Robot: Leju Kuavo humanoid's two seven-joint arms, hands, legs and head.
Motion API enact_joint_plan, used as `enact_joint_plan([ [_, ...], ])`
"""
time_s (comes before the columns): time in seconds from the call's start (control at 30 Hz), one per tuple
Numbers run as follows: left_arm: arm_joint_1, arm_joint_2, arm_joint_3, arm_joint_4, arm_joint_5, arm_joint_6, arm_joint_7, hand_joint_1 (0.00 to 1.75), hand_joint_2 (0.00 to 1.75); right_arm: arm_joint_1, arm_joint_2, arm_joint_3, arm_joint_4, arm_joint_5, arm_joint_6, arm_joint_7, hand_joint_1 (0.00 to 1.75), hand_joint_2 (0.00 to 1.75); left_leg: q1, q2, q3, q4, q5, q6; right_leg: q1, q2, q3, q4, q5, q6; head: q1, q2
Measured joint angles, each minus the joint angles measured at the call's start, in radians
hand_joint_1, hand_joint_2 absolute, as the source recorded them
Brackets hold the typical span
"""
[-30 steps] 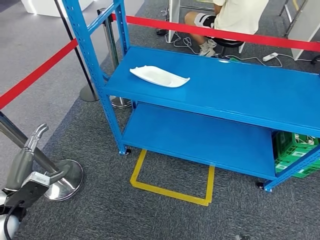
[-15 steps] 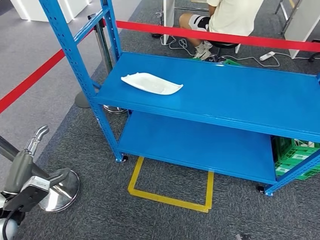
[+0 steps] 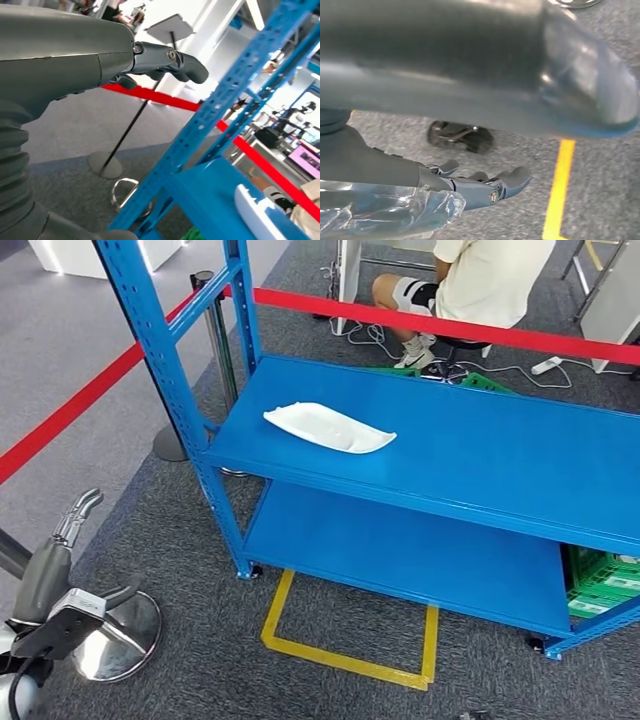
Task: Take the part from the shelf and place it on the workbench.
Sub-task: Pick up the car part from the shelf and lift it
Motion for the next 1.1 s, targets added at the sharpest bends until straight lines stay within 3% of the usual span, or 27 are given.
enact_joint_plan([
  [0.03,0.001,0.0,-0.001,-0.001,-0.002,0.001,0.003,0.0,1.75,-0.001,0.0,0.001,0.0,0.0,0.0,0.002,0.0,0.0,-0.003,0.006,0.011,-0.002,-0.012,-0.003,0.006,-0.011,0.01,-0.035,0.028,-0.008,-0.001,0.0],
  [0.07,0.003,0.001,-0.002,-0.001,-0.004,0.002,0.006,0.0,1.75,-0.001,0.0,0.002,-0.002,0.0,0.001,0.004,0.0,0.0,-0.004,0.011,0.021,0.0,-0.019,-0.008,0.01,-0.015,0.014,-0.051,0.038,-0.013,-0.002,0.0],
  [0.13,0.004,0.003,-0.004,-0.004,-0.009,0.003,0.011,0.0,1.75,-0.002,0.0,0.006,-0.005,0.0,0.002,0.008,0.0,0.0,-0.004,0.017,0.037,0.006,-0.025,-0.018,0.006,0.002,0.031,-0.06,0.031,-0.015,-0.004,0.0],
  [0.2,0.002,0.007,-0.008,-0.007,-0.016,0.002,0.013,0.0,1.75,-0.003,0.002,0.011,-0.01,-0.001,0.002,0.011,0.0,0.0,-0.002,0.004,0.029,0.045,-0.031,-0.03,-0.003,0.022,0.055,-0.069,0.035,-0.019,-0.007,0.0],
  [0.23,0.001,0.01,-0.01,-0.009,-0.02,0.002,0.015,0.0,1.75,-0.004,0.002,0.013,-0.013,-0.001,0.003,0.012,0.0,0.0,0.001,-0.006,0.005,0.089,-0.045,-0.037,-0.008,0.031,0.066,-0.073,0.036,-0.02,-0.009,0.0],
  [0.3,-0.001,0.014,-0.015,-0.011,-0.03,-0.002,0.018,0.0,1.75,-0.005,0.002,0.016,-0.019,-0.002,0.005,0.014,0.0,0.0,0.008,-0.021,-0.076,0.206,-0.094,-0.051,-0.015,0.052,0.076,-0.078,0.03,-0.021,-0.014,0.0],
  [0.37,-0.005,0.018,-0.022,-0.011,-0.042,-0.009,0.02,0.0,1.75,-0.002,0.002,0.018,-0.021,-0.002,0.008,0.016,0.0,0.0,0.016,-0.023,-0.146,0.269,-0.124,-0.062,-0.022,0.076,0.089,-0.08,0.02,-0.017,-0.016,0.0],
  [0.4,-0.009,0.02,-0.027,-0.011,-0.049,-0.014,0.023,0.0,1.75,0.001,0.002,0.02,-0.021,-0.002,0.01,0.017,0.0,0.0,0.02,-0.024,-0.16,0.256,-0.109,-0.066,-0.026,0.088,0.098,-0.08,0.014,-0.013,-0.017,0.0],
  [0.43,-0.014,0.023,-0.032,-0.011,-0.057,-0.019,0.025,0.0,1.75,0.002,0.002,0.022,-0.022,-0.002,0.011,0.018,0.0,0.0,0.025,-0.027,-0.158,0.212,-0.069,-0.071,-0.03,0.1,0.108,-0.08,0.006,-0.008,-0.017,0.0],
  [0.5,-0.024,0.03,-0.044,-0.011,-0.073,-0.03,0.031,0.0,1.75,0.001,0.002,0.024,-0.024,-0.003,0.012,0.019,0.0,0.0,0.037,-0.059,-0.135,0.087,0.035,-0.083,-0.037,0.125,0.122,-0.078,-0.008,0.005,-0.019,0.0],
  [0.53,-0.031,0.032,-0.051,-0.01,-0.08,-0.036,0.034,0.0,1.75,0.0,0.002,0.025,-0.026,-0.003,0.012,0.02,0.0,0.0,0.041,-0.074,-0.127,0.045,0.058,-0.081,-0.039,0.137,0.124,-0.077,-0.015,0.013,-0.021,0.0],
  [0.57,-0.036,0.034,-0.058,-0.009,-0.087,-0.042,0.038,0.0,1.75,-0.001,0.002,0.026,-0.029,-0.003,0.013,0.022,0.0,0.0,0.043,-0.085,-0.123,0.021,0.064,-0.075,-0.039,0.147,0.124,-0.08,-0.023,0.021,-0.023,0.0],
  [0.63,-0.049,0.038,-0.071,-0.008,-0.097,-0.054,0.045,0.0,1.75,0.001,0.002,0.031,-0.033,-0.004,0.014,0.026,0.0,0.0,0.042,-0.075,-0.117,0.014,0.056,-0.049,-0.037,0.158,0.132,-0.085,-0.025,0.035,-0.025,0.0],
  [0.67,-0.056,0.04,-0.077,-0.008,-0.099,-0.059,0.049,0.0,1.75,0.002,0.002,0.033,-0.035,-0.004,0.015,0.027,0.0,0.0,0.044,-0.066,-0.109,0.011,0.067,-0.039,-0.035,0.148,0.135,-0.083,-0.028,0.04,-0.023,0.0],
  [0.73,-0.07,0.042,-0.087,-0.007,-0.102,-0.07,0.057,0.0,1.75,0.0,0.003,0.037,-0.038,-0.004,0.015,0.032,0.0,0.0,0.045,-0.043,-0.091,0.009,0.078,-0.024,-0.031,0.094,0.106,-0.027,-0.04,0.047,-0.012,0.0],
  [0.8,-0.08,0.045,-0.096,-0.005,-0.105,-0.083,0.067,0.0,1.75,-0.004,0.004,0.043,-0.039,-0.006,0.016,0.037,0.0,0.0,0.041,-0.022,-0.081,0.009,0.071,-0.017,-0.029,0.045,0.021,0.097,-0.078,0.05,-0.002,0.0],
  [0.87,-0.089,0.048,-0.103,0.001,-0.109,-0.095,0.078,0.0,1.75,-0.002,0.005,0.048,-0.039,-0.008,0.017,0.043,0.0,0.0,0.036,-0.002,-0.07,0.009,0.057,-0.013,-0.028,0.037,-0.056,0.181,-0.118,0.047,0.002,0.0],
  [0.9,-0.095,0.049,-0.106,0.004,-0.112,-0.1,0.082,0.0,1.75,0.001,0.005,0.049,-0.039,-0.009,0.017,0.046,0.0,0.0,0.034,0.005,-0.061,0.009,0.048,-0.012,-0.027,0.037,-0.071,0.175,-0.117,0.044,0.003,0.0],
  [0.93,-0.1,0.05,-0.109,0.007,-0.115,-0.105,0.087,0.0,1.75,0.004,0.005,0.049,-0.039,-0.011,0.017,0.049,0.0,0.0,0.031,0.01,-0.049,0.009,0.039,-0.013,-0.026,0.036,-0.066,0.136,-0.094,0.04,0.004,0.0],
  [1.0,-0.114,0.052,-0.115,0.015,-0.123,-0.117,0.097,0.0,1.75,0.006,0.005,0.049,-0.041,-0.018,0.019,0.053,0.0,0.0,0.028,0.019,-0.025,0.01,0.021,-0.016,-0.022,0.027,-0.031,0.015,0.003,0.028,0.004,0.0],
  [1.03,-0.123,0.053,-0.119,0.02,-0.127,-0.124,0.102,0.0,1.75,0.007,0.005,0.049,-0.041,-0.02,0.022,0.054,0.0,0.0,0.026,0.023,-0.018,0.009,0.013,-0.019,-0.019,0.022,-0.016,-0.029,0.039,0.023,0.004,0.0],
  [1.1,-0.139,0.056,-0.124,0.029,-0.134,-0.137,0.11,0.0,1.75,0.007,0.006,0.051,-0.043,-0.023,0.025,0.057,0.0,0.0,0.023,0.025,-0.008,0.008,0.004,-0.03,-0.016,0.017,-0.004,-0.059,0.073,0.016,0.004,0.0],
])
